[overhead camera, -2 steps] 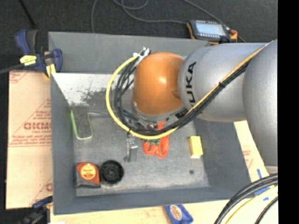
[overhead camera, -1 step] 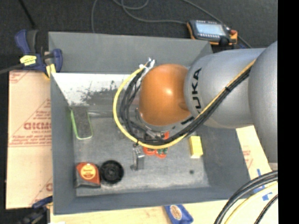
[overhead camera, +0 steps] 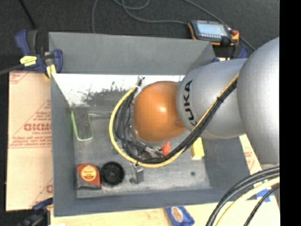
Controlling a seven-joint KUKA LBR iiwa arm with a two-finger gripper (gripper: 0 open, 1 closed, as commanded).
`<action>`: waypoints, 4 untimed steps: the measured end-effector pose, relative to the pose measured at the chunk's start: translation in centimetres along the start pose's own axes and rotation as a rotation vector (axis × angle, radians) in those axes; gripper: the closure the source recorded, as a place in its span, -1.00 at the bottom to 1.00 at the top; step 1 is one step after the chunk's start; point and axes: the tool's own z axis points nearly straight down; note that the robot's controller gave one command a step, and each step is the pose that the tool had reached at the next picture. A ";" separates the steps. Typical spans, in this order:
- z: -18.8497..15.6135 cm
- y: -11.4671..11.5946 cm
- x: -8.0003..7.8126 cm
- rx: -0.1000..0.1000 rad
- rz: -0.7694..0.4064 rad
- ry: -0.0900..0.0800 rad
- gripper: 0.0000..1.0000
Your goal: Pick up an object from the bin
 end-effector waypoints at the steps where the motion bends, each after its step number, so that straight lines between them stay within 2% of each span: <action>1: 2.9 2.8 1.1 -0.002 -0.097 0.000 -1.00; 2: 3.9 3.4 -1.1 0.000 -0.478 -0.007 1.00; 3: 3.9 3.4 -1.1 0.000 -0.477 -0.007 1.00; 4: -1.7 3.9 -1.1 -0.004 -0.487 0.006 1.00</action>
Offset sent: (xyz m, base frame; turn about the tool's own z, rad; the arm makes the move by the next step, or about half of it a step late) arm -0.0078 0.0348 -0.0455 -0.4831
